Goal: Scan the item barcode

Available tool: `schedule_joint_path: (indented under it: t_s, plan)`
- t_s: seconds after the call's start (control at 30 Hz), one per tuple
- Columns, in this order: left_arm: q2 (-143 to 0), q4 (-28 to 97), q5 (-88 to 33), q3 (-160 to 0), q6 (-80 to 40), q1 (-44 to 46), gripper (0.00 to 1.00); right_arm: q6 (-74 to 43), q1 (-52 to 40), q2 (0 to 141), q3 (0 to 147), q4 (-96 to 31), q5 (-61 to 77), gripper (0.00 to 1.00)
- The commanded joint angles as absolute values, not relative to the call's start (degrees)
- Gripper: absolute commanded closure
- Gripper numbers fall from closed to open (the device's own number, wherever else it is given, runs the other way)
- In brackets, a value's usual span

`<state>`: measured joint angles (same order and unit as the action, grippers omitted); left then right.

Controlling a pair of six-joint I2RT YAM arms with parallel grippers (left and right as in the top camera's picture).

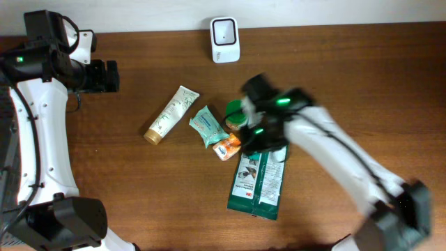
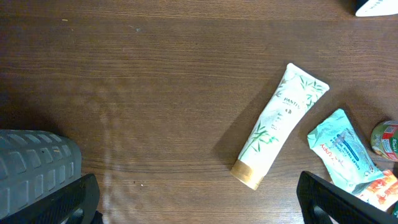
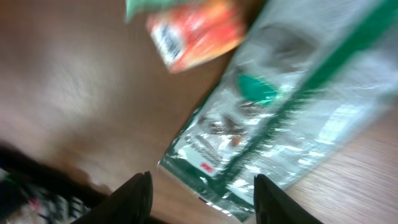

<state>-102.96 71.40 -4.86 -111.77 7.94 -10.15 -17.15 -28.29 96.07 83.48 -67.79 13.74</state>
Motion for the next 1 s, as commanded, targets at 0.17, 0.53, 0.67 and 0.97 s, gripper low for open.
schedule_joint_path:
  t_s: [0.17, 0.53, 0.67, 0.97]
  plan:
    - [-101.6, 71.5, -4.67, -112.55, 8.71, -10.31, 0.01, -15.03, -2.15, 97.38, 65.67, -49.71, 25.54, 0.43]
    - [-101.6, 71.5, -4.67, -112.55, 8.69, -10.31, 0.01, -15.42, -2.24, 106.94, 58.98, -40.53, 29.19, 0.38]
    - [-101.6, 71.5, -4.67, -112.55, 8.69, -10.31, 0.01, -15.42, -2.28, 107.18, 58.98, -37.8, 29.63, 0.44]
    - [-101.6, 71.5, -4.67, -112.55, 8.71, -10.31, 0.01, -13.98, -2.81, 109.69, 58.48, -33.19, 33.23, 0.96]
